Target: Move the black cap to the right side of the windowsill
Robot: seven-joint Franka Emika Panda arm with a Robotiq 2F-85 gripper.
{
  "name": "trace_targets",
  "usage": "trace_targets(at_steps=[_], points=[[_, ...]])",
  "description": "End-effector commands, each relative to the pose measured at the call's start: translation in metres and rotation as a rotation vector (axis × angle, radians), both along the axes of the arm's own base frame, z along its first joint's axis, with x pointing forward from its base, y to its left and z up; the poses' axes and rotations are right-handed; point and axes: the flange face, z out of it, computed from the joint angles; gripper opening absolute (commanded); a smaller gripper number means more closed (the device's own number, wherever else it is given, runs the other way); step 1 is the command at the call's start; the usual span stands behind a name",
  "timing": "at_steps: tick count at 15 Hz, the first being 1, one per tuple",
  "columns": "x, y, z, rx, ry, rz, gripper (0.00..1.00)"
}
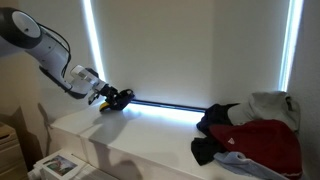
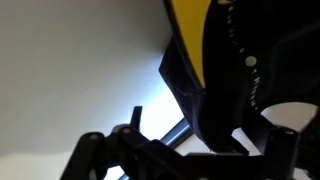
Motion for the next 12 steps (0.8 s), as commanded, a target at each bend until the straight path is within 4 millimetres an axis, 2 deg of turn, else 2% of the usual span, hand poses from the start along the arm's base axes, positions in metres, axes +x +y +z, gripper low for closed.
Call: trace_targets(at_steps=[1, 4, 6, 7, 8, 12], points=[[0.000, 0.001, 0.000, 0.000, 0.000, 0.000, 1.00], [-0.002, -0.002, -0.019, 0.049, 0.118, 0.070, 1.00], [0.007, -0.006, -0.032, 0.038, 0.082, -0.014, 1.00], [0.010, -0.006, -0.034, 0.036, 0.055, -0.044, 1.00], [0.000, -0.005, -0.028, 0.036, 0.084, -0.002, 1.00], [0.000, -0.004, -0.033, 0.031, 0.080, -0.001, 1.00]])
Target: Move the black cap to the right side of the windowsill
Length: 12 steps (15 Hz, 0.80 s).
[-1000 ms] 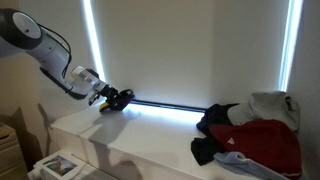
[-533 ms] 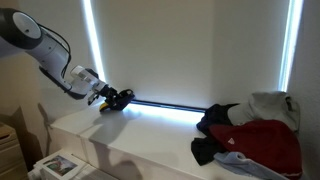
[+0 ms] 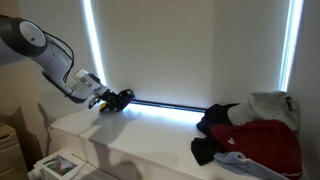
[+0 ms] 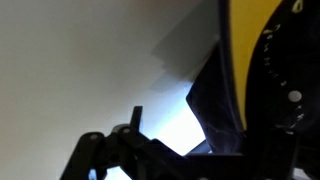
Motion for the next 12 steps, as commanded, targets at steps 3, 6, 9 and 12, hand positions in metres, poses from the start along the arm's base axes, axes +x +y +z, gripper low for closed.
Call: trace_targets(at_steps=[3, 6, 9, 12], points=[[0.002, 0.021, 0.015, -0.044, -0.118, 0.046, 1.00], [0.001, 0.043, 0.030, -0.105, -0.246, 0.110, 1.00], [-0.002, 0.046, 0.031, -0.099, -0.219, 0.093, 1.00], [-0.005, 0.042, 0.027, -0.073, -0.154, 0.111, 1.00]])
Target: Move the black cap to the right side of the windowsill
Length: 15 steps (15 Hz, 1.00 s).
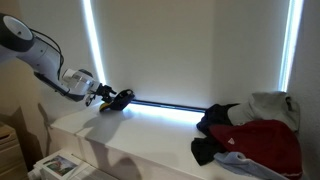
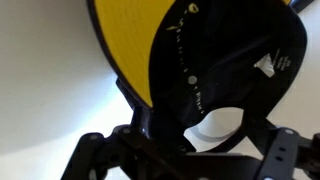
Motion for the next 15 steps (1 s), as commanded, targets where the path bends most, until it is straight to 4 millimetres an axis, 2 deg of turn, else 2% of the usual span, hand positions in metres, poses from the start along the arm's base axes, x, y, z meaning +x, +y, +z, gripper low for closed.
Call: trace_targets(at_steps=[1, 2, 3, 7, 8, 9, 15], points=[[-0.004, -0.011, -0.008, 0.025, 0.113, 0.000, 1.00], [-0.003, -0.015, -0.012, 0.037, 0.148, -0.013, 1.00], [-0.002, -0.006, -0.011, 0.019, 0.077, -0.004, 1.00], [-0.002, -0.007, -0.012, 0.020, 0.084, -0.005, 1.00], [-0.003, -0.006, -0.014, 0.019, 0.089, -0.008, 0.75], [-0.003, -0.007, -0.015, 0.014, 0.095, -0.015, 0.74], [-0.004, -0.012, -0.019, 0.015, 0.112, -0.033, 0.31]])
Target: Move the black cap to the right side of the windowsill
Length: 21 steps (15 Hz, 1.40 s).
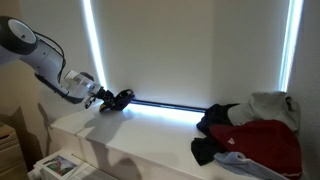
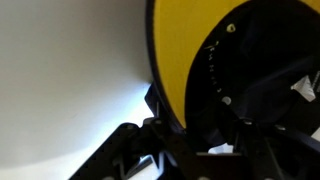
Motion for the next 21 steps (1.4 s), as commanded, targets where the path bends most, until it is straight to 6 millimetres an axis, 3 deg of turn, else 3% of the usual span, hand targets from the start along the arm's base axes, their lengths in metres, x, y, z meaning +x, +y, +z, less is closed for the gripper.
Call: trace_targets(at_steps=[1, 4, 11, 13, 15, 18, 21], points=[[-0.001, -0.006, 0.000, 0.001, 0.019, -0.025, 0.24], [0.000, -0.010, 0.000, 0.001, 0.023, -0.038, 0.02], [0.002, -0.018, 0.003, -0.035, 0.037, -0.075, 0.02], [0.006, -0.022, 0.015, -0.068, 0.004, -0.102, 0.02], [0.015, -0.031, 0.046, -0.121, -0.089, -0.182, 0.02], [0.025, -0.055, 0.116, -0.190, -0.153, -0.313, 0.02], [0.026, -0.095, 0.189, -0.238, -0.097, -0.454, 0.02]])
